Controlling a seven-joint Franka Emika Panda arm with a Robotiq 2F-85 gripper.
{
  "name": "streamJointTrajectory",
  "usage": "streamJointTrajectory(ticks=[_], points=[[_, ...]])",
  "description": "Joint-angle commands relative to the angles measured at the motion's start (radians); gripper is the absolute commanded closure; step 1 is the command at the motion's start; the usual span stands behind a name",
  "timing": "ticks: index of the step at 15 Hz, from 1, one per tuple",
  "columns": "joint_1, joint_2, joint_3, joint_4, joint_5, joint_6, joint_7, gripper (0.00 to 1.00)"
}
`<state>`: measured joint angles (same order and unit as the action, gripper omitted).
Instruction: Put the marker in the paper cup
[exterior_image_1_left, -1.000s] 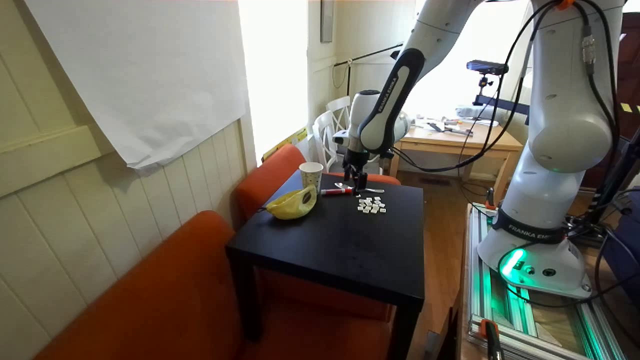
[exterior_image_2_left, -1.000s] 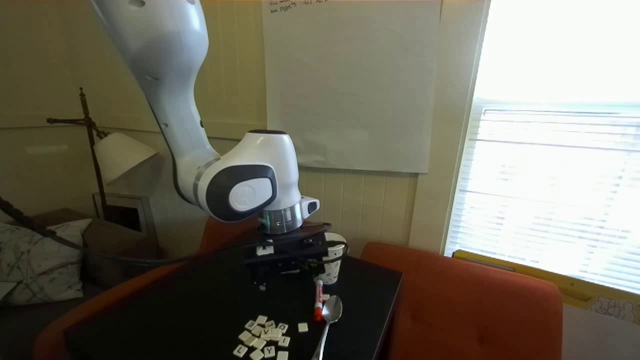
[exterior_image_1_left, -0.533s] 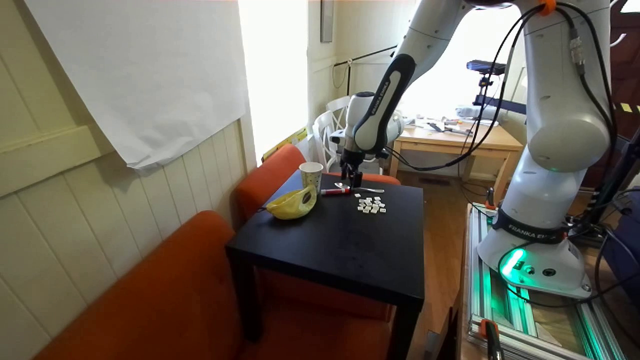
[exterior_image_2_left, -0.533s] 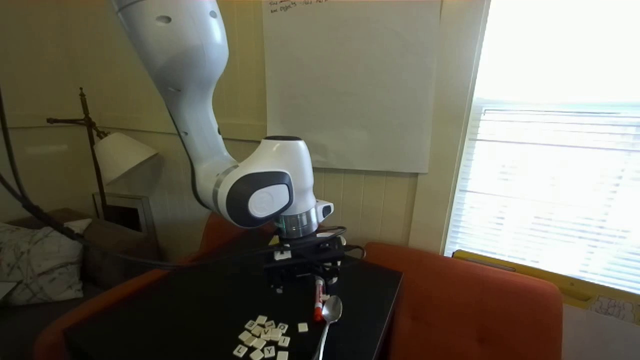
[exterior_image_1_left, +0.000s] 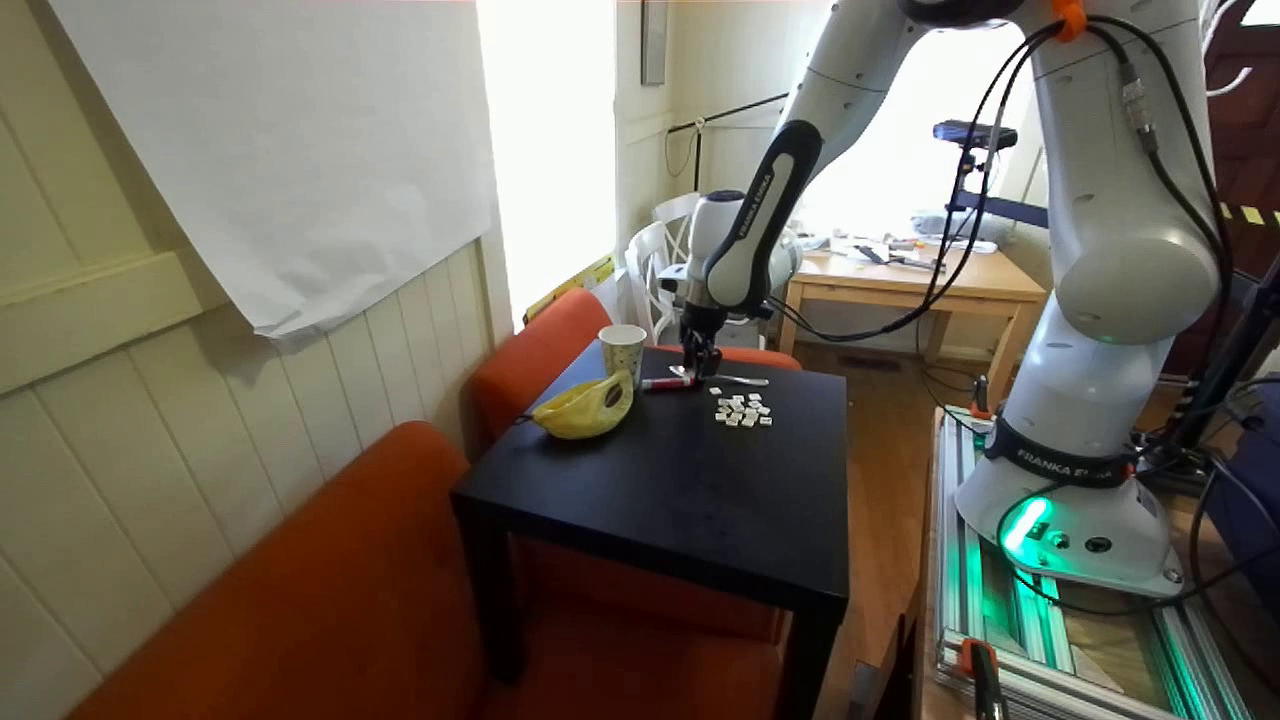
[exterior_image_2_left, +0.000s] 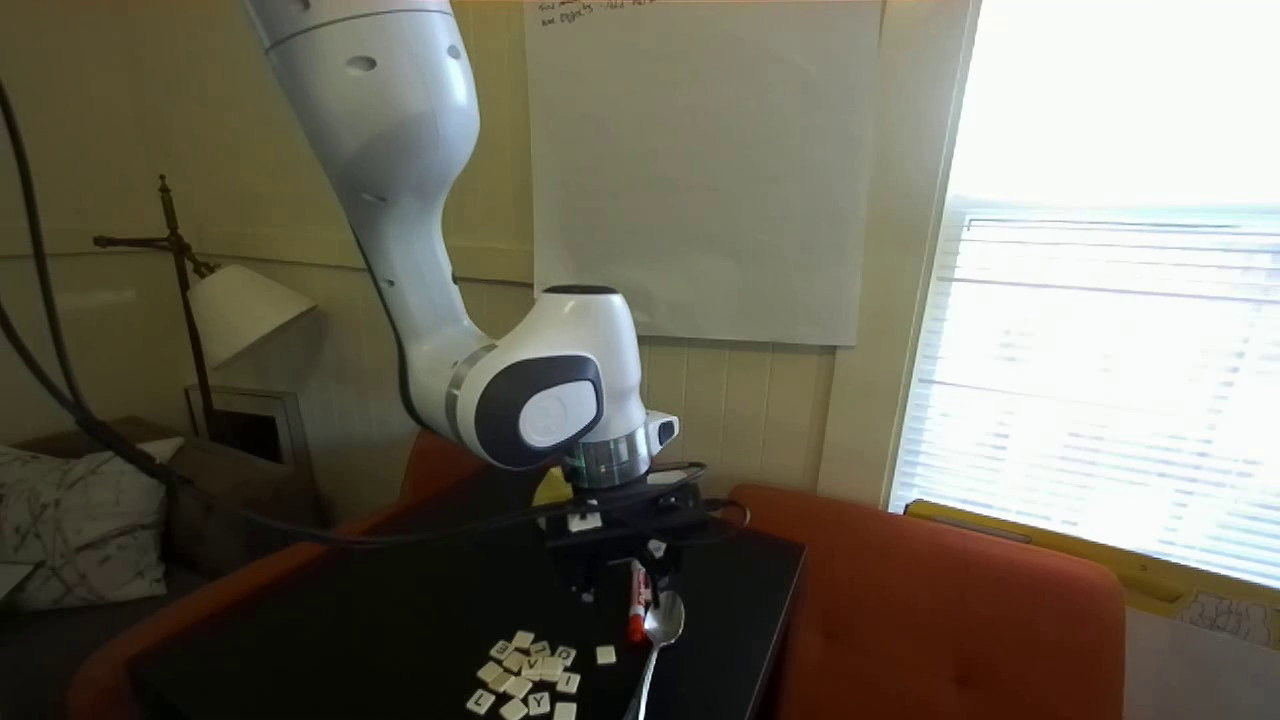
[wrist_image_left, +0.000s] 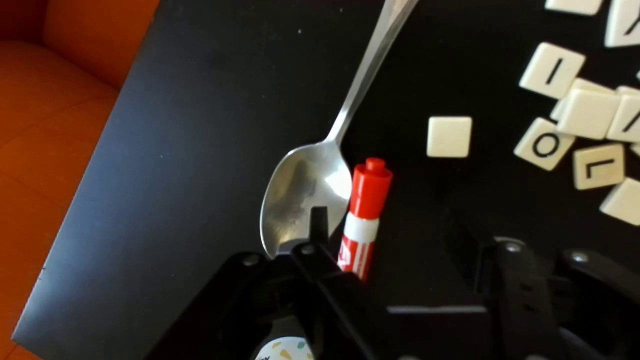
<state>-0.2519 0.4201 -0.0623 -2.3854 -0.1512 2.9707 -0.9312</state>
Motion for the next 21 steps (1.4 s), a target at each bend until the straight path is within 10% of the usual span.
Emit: streamJointTrajectory(ticks=[1, 8, 11, 14, 21], points=[[-0.013, 0.033, -0.008, 0.021, -0.039, 0.017, 0.021, 0.41], [-0.016, 0.055, -0.009, 0.027, -0.045, 0.012, 0.022, 0.68], [-0.011, 0.042, -0.01, 0.019, -0.052, 0.006, 0.024, 0.97], [-0.004, 0.002, -0.012, 0.004, -0.051, -0.002, 0.032, 0.95], [0.42, -0.182, -0.538, 0.04, -0.528, -0.009, 0.347, 0.95]])
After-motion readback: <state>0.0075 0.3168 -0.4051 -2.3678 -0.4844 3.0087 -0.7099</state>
